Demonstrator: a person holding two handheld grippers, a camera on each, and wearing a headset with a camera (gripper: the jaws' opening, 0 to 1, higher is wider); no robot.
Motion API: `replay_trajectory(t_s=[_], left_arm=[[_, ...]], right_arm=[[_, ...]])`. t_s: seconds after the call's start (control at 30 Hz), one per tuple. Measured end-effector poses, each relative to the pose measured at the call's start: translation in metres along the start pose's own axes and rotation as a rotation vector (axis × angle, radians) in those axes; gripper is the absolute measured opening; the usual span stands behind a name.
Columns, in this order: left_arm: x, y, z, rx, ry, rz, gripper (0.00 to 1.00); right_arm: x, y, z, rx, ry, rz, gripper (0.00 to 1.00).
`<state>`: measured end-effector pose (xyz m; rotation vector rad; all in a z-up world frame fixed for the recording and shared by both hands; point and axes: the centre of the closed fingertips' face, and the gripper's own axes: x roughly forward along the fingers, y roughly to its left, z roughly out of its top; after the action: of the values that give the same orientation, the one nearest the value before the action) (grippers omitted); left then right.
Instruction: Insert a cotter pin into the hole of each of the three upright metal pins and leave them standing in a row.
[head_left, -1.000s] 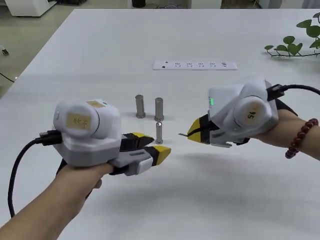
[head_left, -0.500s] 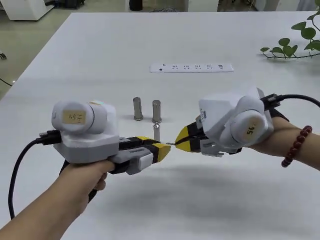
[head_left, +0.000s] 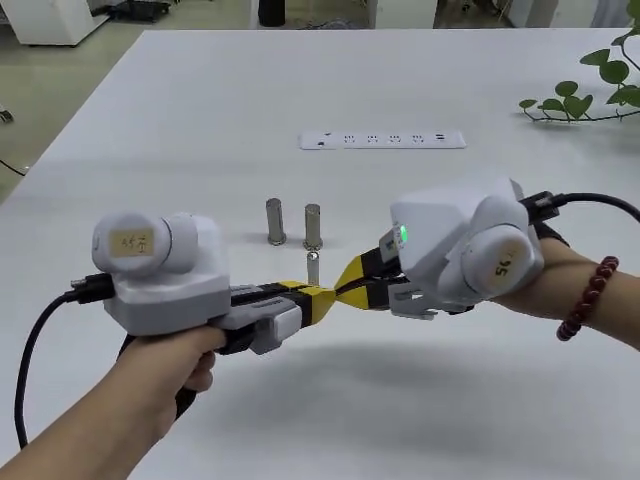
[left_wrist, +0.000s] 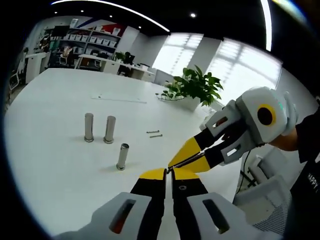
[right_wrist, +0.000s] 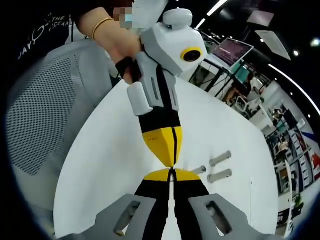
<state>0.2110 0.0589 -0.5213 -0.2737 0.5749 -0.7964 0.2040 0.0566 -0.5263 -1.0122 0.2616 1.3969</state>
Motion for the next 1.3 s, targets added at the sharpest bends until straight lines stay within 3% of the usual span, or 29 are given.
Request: replay_trajectory(t_s=[0.37,0.47,0.87,1.3], left_arm=[[-0.001,-0.003,-0.002,-0.022,0.008,-0.022,0.00],[-0.001,-0.004,-0.003,-0.003,0.010,-0.026,0.00],[-0.003,-0.007,-0.003,0.227,0.007,-0.027,0.00],[-0.005,-0.008,-0.015,0.409,0.049,-0.044,0.00]], right_arm=[[0.000,0.004,0.002,0.001,-0.006,0.010,0.00],[0.000,0.005,0.002,0.005,-0.008,0.004,0.00],[0.001,0.003,-0.001,0.052,-0.009,-0.005,0.00],[0.000,0.010,-0.008,0.203,-0.040,0.046,0.01]])
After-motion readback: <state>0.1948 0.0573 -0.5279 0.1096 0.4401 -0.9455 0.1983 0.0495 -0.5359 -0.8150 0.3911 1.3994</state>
